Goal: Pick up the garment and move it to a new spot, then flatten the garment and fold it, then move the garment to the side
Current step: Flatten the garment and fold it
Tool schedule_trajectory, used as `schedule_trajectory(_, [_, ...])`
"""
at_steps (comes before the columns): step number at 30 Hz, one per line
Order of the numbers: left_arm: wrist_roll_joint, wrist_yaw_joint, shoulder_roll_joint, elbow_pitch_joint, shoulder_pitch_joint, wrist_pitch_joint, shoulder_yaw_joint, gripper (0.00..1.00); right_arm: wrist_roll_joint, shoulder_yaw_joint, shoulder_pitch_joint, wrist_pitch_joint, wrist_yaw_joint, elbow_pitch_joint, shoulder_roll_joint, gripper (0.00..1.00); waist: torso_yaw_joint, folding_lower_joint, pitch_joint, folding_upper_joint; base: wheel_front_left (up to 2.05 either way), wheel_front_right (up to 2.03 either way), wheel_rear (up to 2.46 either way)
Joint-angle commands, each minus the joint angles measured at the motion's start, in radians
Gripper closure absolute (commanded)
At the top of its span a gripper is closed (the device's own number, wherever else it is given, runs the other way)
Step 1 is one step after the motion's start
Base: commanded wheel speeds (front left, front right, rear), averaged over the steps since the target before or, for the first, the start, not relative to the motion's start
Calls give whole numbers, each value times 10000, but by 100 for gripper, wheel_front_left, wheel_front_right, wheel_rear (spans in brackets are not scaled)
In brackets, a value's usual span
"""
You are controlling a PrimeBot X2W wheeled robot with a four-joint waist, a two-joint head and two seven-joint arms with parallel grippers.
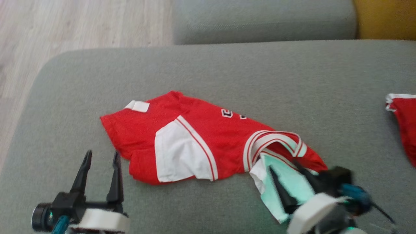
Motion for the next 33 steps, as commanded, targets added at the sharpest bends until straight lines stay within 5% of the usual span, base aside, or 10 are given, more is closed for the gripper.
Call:
schedule_trajectory(1, [162, 68, 175, -420, -711, -135, 263, 0, 101, 649, -794, 156, -6, -39, -284, 0, 263, 0, 290, 0, 0, 0, 0])
schedule_trajectory(11, [340, -187, -235, -199, -1550, -534, 24, 0, 467, 3262, -2534, 186, -6, 2306, -955, 0, 1128, 0, 1128, 0, 0, 0, 0])
schedule_trajectory(22, [332, -486, -737, 415, -1928, -719, 63, 0, 799, 4506, -4064, 856, -6, 4880, -1164, 0, 1756, 0, 1397, 0, 0, 0, 0])
schedule_trajectory(23, [341, -508, -749, 449, -1926, -723, 80, 0, 906, 4551, -4116, 971, -6, 5001, -1154, 30, 1775, 0, 1389, 0, 0, 0, 0])
schedule_trajectory(24, [353, -522, -763, 481, -1921, -727, 97, 0, 997, 4597, -4160, 1041, -6, 5072, -1153, 76, 1789, 0, 1376, 0, 0, 0, 0])
schedule_trajectory(25, [358, -531, -779, 513, -1910, -729, 115, 0, 1080, 4642, -4195, 1074, -6, 5098, -1154, 100, 1796, 0, 1360, 0, 0, 0, 0])
schedule_trajectory(33, [431, -596, -832, 563, -1696, -739, 312, 0, 1719, 4589, -4448, 578, -6, 3517, -1366, 100, 1587, 0, 1098, 0, 0, 0, 0])
